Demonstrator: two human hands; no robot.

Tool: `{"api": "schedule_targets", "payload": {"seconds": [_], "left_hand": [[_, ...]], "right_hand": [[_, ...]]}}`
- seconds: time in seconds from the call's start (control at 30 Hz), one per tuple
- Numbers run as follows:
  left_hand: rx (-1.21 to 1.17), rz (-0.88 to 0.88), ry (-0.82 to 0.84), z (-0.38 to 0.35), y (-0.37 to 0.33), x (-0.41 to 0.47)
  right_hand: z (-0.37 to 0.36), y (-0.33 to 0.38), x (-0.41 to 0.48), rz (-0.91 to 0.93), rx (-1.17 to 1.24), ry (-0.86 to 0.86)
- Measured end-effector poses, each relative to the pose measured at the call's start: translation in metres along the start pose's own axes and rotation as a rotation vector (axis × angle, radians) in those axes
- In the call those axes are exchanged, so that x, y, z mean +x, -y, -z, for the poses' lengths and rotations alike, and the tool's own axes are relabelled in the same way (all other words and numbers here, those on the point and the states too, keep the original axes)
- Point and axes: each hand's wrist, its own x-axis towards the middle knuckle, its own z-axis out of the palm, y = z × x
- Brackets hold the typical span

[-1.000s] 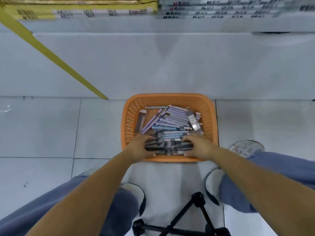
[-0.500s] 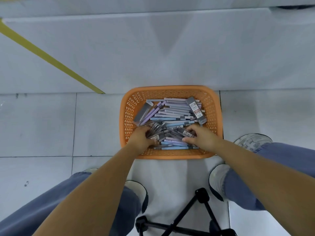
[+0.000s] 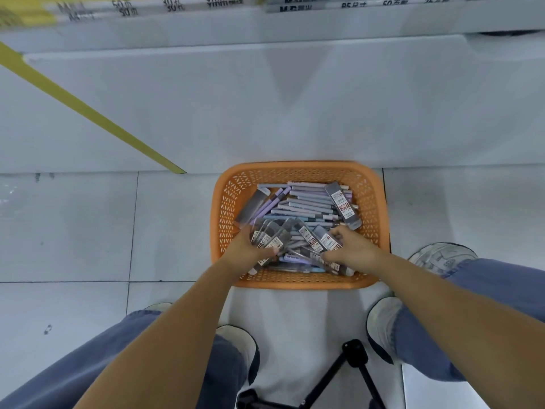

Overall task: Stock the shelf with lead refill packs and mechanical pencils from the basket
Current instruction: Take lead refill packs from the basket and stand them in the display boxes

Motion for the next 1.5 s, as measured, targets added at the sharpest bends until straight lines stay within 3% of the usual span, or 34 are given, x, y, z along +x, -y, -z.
{"api": "schedule_targets", "payload": {"seconds": [0.13, 0.33, 0.5, 0.73, 0.83, 0.93, 1.23, 1.33, 1.5], "left_hand": [[-0.061, -0.002, 0.030, 0.004, -0.001, -0.002], [-0.034, 0.024, -0.084, 0.007, -0.001, -0.001], [-0.155, -0.018, -0.072, 0.007, -0.021, -0.005], [-0.253, -0.229, -0.036, 0.009, -0.084, -0.036], [-0.176, -0.323, 0.045, 0.021, -0.111, -0.062], [-0.088, -0.397, 0.048, 0.033, -0.132, -0.095], [-0.319, -0.528, -0.027, 0.058, -0.200, -0.200], [-0.259, -0.516, -0.010, 0.068, -0.224, -0.237], [0.047, -0.599, 0.016, 0.083, -0.262, -0.280]], "right_hand": [[0.000, 0.001, -0.001, 0.052, 0.080, -0.110], [0.008, 0.008, -0.008, 0.056, 0.232, -0.119], [0.030, 0.026, -0.019, 0.097, 0.257, -0.083], [0.066, 0.082, -0.052, 0.213, 0.040, 0.093], [0.085, 0.110, -0.080, 0.266, -0.029, 0.131], [0.102, 0.138, -0.116, 0.341, -0.121, 0.116], [0.138, 0.212, -0.224, 0.591, -0.205, 0.026], [0.149, 0.230, -0.255, 0.651, -0.225, 0.048], [0.159, 0.260, -0.294, 0.736, -0.262, 0.020]]}}
